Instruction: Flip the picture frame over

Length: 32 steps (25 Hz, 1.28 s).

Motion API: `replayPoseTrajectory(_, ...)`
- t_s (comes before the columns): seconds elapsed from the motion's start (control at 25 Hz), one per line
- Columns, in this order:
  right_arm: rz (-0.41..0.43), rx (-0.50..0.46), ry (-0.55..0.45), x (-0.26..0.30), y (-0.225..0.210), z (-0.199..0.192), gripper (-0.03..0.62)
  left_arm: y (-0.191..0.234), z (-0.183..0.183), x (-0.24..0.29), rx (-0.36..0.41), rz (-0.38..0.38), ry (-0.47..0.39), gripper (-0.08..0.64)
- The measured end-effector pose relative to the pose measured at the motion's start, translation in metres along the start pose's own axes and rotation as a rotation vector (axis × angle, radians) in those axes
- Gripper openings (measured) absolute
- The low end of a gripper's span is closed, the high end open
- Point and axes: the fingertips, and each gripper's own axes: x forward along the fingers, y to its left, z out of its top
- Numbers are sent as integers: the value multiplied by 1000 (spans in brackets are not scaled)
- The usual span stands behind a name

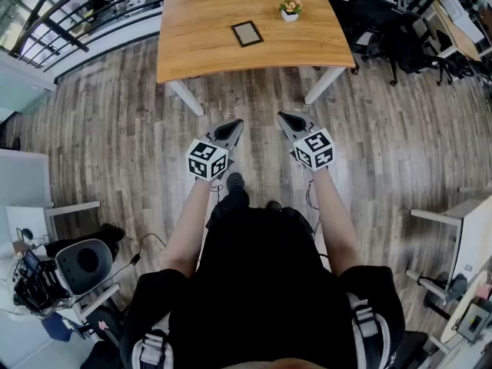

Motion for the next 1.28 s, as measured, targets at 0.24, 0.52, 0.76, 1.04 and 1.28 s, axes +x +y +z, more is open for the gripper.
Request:
replayPoseTrajectory(0.24,30,15,-10,-56,20,-26,8,-53,-20,-11,-7,48,-14,20)
replayPoseTrajectory(0.52,43,29,10,-103,23,-62,8,-101,-33,-16,-6,76,-19,20)
replayPoseTrajectory(0.76,28,44,-7,-105,22,-61,6,-105,-30,-27,14,105,-20,20)
replayPoseTrajectory(1.04,47,65,15,-92,32,-67,8,-88,-25,-24,0,108,-38,20)
replayPoseTrajectory(1.28,27,69,23,-58,24,-51,7,-57,-14,-16,-2,79,-41,20)
